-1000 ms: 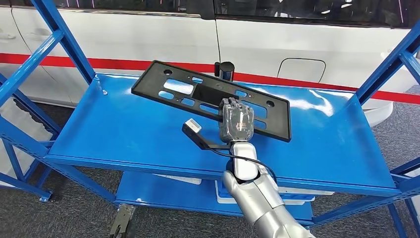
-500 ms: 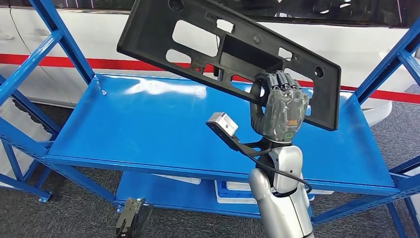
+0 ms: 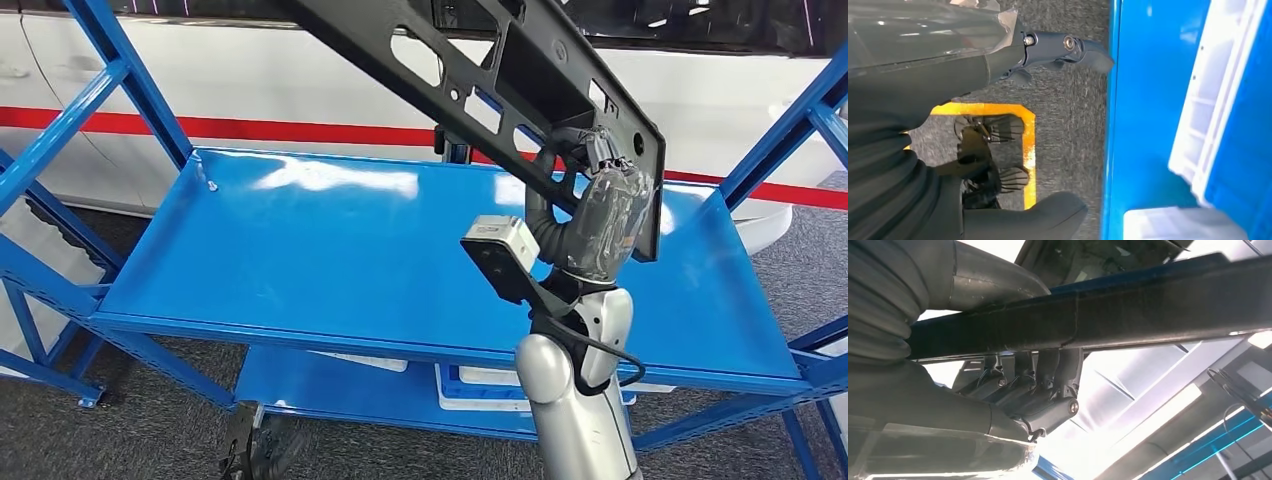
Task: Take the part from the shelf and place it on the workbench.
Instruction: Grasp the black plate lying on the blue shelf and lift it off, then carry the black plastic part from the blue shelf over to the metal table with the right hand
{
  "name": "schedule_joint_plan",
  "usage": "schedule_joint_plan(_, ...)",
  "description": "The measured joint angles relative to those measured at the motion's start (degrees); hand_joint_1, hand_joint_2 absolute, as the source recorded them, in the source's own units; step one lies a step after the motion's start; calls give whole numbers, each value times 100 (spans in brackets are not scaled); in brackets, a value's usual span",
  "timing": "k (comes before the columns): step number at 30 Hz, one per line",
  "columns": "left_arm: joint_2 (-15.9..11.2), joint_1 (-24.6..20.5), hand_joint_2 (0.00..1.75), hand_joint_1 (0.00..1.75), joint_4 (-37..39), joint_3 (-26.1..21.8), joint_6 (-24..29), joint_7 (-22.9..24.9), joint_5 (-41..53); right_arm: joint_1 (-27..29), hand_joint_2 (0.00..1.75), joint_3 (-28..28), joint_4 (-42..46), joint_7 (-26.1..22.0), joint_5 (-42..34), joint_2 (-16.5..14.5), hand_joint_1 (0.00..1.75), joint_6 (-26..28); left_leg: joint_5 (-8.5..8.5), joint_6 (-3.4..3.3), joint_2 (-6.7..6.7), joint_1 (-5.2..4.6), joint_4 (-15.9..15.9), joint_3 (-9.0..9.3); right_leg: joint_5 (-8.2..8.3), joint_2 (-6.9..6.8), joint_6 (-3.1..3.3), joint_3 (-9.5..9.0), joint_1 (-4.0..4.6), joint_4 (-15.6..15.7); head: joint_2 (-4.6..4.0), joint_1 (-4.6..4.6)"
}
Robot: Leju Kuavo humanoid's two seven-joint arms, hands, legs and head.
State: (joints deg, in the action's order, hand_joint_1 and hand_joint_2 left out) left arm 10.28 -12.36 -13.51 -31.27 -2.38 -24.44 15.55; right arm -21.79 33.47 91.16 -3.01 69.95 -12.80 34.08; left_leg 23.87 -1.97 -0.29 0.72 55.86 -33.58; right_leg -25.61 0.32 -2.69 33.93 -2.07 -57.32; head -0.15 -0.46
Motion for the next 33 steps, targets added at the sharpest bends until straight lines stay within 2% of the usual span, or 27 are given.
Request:
schedule_joint_plan(1,-6,3,175,0,0,-25,8,20,-10,-19,175,-12,1,-40,-165,-5,175,-46,-35,-32,8,9,-40,24,-150,-4,27,106,6,-249,0,8)
schedule_joint_plan(3,-16,20,175,0,1,-54,49,81,-52,-43,175,-40,3,-189,-822,4,175,-244,-48,-51,14,1,-48,18,-538,-7,99,452,12,-1046,0,22)
schedule_joint_plan(4,-23,38,175,0,2,-65,73,127,-87,-45,175,-65,13,-277,-1276,12,175,-380,-49,-50,13,0,-46,8,-674,-7,107,612,16,-1414,0,26)
schedule_joint_plan(5,-31,60,175,0,4,-82,89,175,-131,-43,175,-97,34,-353,-1717,18,175,-503,-51,-46,13,0,-42,-3,-718,-8,86,687,18,-1608,0,29)
schedule_joint_plan(6,-39,84,175,0,7,-108,91,226,-182,-44,175,-135,70,-420,-2119,24,175,-609,-53,-40,11,2,-33,-15,-660,-10,43,636,18,-1551,0,32)
schedule_joint_plan(7,-45,107,175,0,9,-140,87,273,-236,-44,175,-179,129,-473,-2452,31,175,-693,-52,-28,9,10,-16,-25,-526,-17,-10,465,7,-1254,0,32)
schedule_joint_plan(8,-52,126,175,0,12,-175,82,317,-278,-46,175,-223,203,-512,-2689,38,175,-748,-43,-5,6,13,15,-41,-386,-29,-59,227,-8,-822,0,36)
schedule_joint_plan(9,-62,140,175,0,14,-203,79,362,-305,-47,175,-263,285,-542,-2850,48,175,-784,-31,30,-2,11,54,-68,-263,-27,-79,8,0,-461,0,39)
schedule_joint_plan(10,-70,147,175,0,18,-224,81,410,-315,-43,175,-304,371,-556,-2931,63,175,-800,-21,68,-10,3,97,-90,-181,-20,-74,-127,4,-222,0,39)
schedule_joint_plan(11,-78,149,175,0,21,-241,83,460,-314,-38,175,-351,452,-561,-2975,80,175,-805,-14,104,-20,-8,139,-117,-160,-6,-45,-174,15,-130,0,35)
schedule_joint_plan(13,-83,151,175,0,30,-268,108,562,-298,-6,175,-442,595,-561,-3013,116,175,-805,-19,156,-28,-2,188,-158,-146,21,27,-121,11,-157,0,15)
schedule_joint_plan(15,-84,152,175,0,40,-285,159,645,-257,40,175,-513,714,-561,-3029,151,175,-793,119,202,-15,28,321,-230,-118,23,106,-74,-7,-156,0,1)
schedule_joint_plan(16,-82,151,175,0,45,-289,187,682,-229,65,175,-543,764,-561,-3031,168,175,-776,298,224,-6,40,522,-308,-88,21,154,-45,-12,-153,0,-2)
schedule_joint_plan(18,-76,153,175,0,54,-289,234,742,-187,123,175,-598,839,-568,-3027,202,175,-718,783,260,6,44,1222,-554,-33,12,236,30,12,-155,0,-8)
schedule_joint_plan(19,-73,157,175,0,59,-289,259,766,-175,164,175,-626,863,-576,-3025,222,175,-686,964,268,6,45,1571,-662,-5,7,263,72,28,-157,0,-7)
schedule_joint_plan(20,-71,161,175,0,65,-289,279,787,-172,208,175,-653,880,-589,-3027,246,175,-657,1048,264,7,45,1779,-696,24,4,280,114,43,-158,0,-7)
schedule_joint_plan(21,-69,165,175,0,70,-290,294,804,-172,247,175,-674,887,-607,-3038,270,175,-632,1027,249,7,44,1779,-626,54,3,288,151,56,-159,0,-7)
schedule_joint_plan(22,-69,168,175,0,75,-290,304,816,-175,275,175,-691,891,-634,-3063,297,175,-610,914,219,6,41,1544,-432,85,5,283,185,68,-160,0,-7)
schedule_joint_plan(24,-79,168,175,0,80,-292,310,827,-191,294,175,-715,901,-694,-3135,344,175,-569,680,130,7,16,747,118,145,9,256,231,87,-160,0,-6)
schedule_joint_plan(25,-84,171,175,0,80,-292,314,826,-202,293,175,-725,907,-727,-3181,367,175,-556,604,97,6,-8,426,324,173,6,227,243,89,-156,0,-3)
schedule_joint_plan(26,-89,179,175,0,81,-294,317,822,-216,291,175,-731,913,-755,-3229,386,175,-546,581,76,6,-36,246,429,202,-2,191,248,85,-152,0,-8)
schedule_joint_plan(29,-93,228,175,0,86,-300,345,803,-247,290,175,-735,918,-823,-3405,433,175,-546,474,22,17,-84,125,418,284,-22,57,268,60,-126,0,-27)
schedule_joint_plan(30,-95,242,175,0,86,-303,358,794,-249,286,175,-734,919,-841,-3463,450,175,-551,403,-15,27,-78,75,398,234,-25,41,311,67,-171,0,-20)
schedule_joint_plan(31,-97,252,175,0,87,-306,374,786,-249,277,175,-733,919,-858,-3514,469,175,-557,322,-53,38,-67,24,365,108,-27,51,384,78,-308,0,-9)
schedule_joint_plan(33,-102,269,175,0,87,-310,408,776,-233,262,175,-731,919,-885,-3576,517,175,-571,196,-100,46,-61,-18,256,-322,-29,109,598,90,-892,0,16)
